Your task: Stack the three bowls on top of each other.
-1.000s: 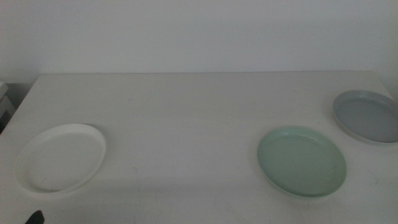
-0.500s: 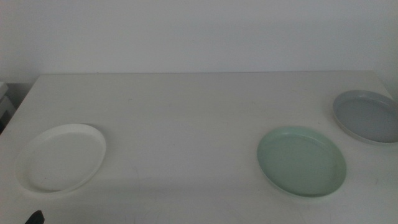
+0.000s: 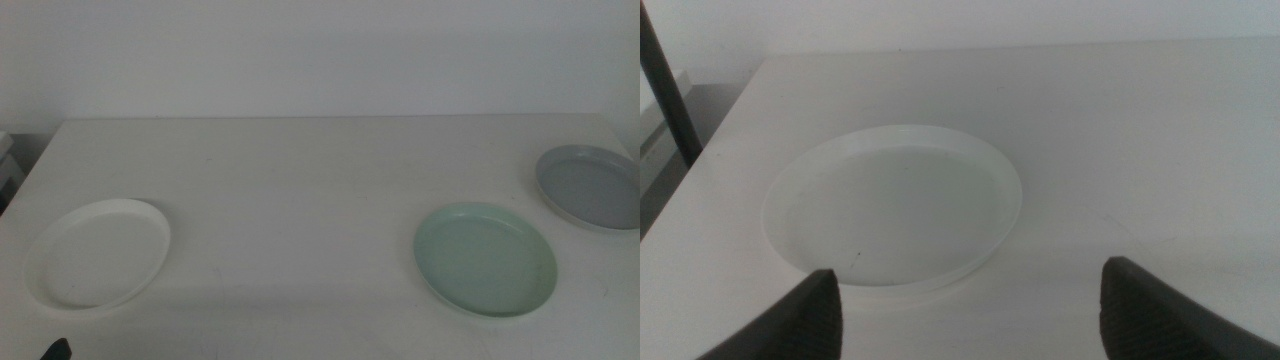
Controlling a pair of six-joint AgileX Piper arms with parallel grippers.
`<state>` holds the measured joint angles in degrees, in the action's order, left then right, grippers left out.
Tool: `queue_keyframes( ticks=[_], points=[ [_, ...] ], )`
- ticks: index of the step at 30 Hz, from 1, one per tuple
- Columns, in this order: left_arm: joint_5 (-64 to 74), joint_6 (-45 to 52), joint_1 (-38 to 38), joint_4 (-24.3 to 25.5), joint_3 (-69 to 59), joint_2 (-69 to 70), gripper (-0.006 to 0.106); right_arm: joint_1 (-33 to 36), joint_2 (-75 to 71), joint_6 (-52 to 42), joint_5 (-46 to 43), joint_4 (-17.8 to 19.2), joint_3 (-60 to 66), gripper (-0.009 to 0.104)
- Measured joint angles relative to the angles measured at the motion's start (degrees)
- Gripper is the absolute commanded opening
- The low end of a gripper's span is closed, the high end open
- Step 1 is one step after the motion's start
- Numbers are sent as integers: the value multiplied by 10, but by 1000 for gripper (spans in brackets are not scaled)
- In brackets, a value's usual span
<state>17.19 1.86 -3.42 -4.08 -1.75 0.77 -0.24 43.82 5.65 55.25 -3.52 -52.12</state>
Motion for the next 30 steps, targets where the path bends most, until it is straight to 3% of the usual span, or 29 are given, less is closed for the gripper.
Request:
queue_keyframes(
  ticks=[12, 15, 20, 23, 30],
  points=[
    [0, 0, 0, 0, 0, 0, 86, 0, 181, 5, 11, -30, -74, 37],
    [0, 0, 0, 0, 0, 0, 86, 0, 232, 14, 1, -30, -76, 47],
    [0, 0, 0, 0, 0, 0, 86, 0, 331, 2, -8, -32, -76, 78],
    [0, 0, 0, 0, 0, 0, 86, 0, 383, -8, -21, -33, -76, 89],
    [0, 0, 0, 0, 0, 0, 86, 0, 492, -14, -60, -55, -77, 90]
  ],
)
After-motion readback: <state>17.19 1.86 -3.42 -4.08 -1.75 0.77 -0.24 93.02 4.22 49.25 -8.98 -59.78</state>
